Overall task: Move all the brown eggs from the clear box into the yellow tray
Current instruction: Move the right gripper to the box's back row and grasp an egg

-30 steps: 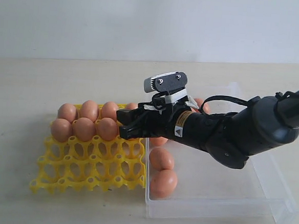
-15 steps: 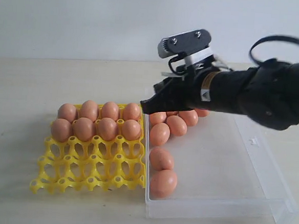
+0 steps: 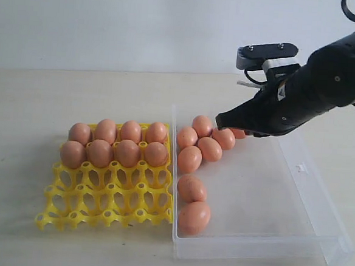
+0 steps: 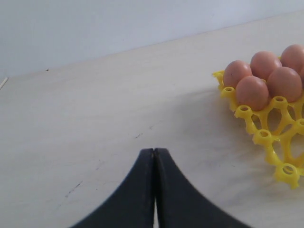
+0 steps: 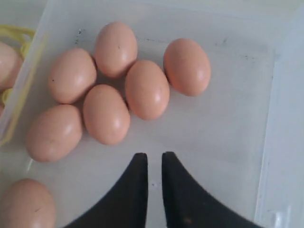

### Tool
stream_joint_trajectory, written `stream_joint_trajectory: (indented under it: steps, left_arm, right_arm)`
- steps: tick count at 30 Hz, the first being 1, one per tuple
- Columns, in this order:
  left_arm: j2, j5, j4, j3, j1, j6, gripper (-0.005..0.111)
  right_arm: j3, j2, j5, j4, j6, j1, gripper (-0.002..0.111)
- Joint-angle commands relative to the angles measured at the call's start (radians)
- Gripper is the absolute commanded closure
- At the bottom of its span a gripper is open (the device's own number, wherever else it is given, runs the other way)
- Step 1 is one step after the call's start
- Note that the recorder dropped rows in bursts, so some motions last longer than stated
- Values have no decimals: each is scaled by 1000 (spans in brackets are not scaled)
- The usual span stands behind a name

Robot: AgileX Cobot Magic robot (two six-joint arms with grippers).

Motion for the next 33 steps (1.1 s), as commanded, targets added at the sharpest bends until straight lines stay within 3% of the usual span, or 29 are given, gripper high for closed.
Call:
stream_joint_trajectory:
  steps: [1, 5, 12, 16, 33]
  left_arm:
    - [-6, -7, -1, -4, -1, 0, 107]
    - [-6, -7, -1, -4, -1, 0, 107]
    - [-6, -7, -1, -4, -1, 0, 107]
    - [-6, -7, -1, -4, -1, 0, 107]
    - [-6, -7, -1, -4, -1, 0, 107]
  right_arm:
    - [-139, 79, 58, -40, -87, -25, 73]
    - [-277, 170, 168, -45, -87, -30, 61]
    - [-534, 381, 366, -65, -132, -30, 60]
    - [-614, 457, 371, -91, -132, -30, 60]
    - [-667, 583, 312, -133, -139, -48, 60]
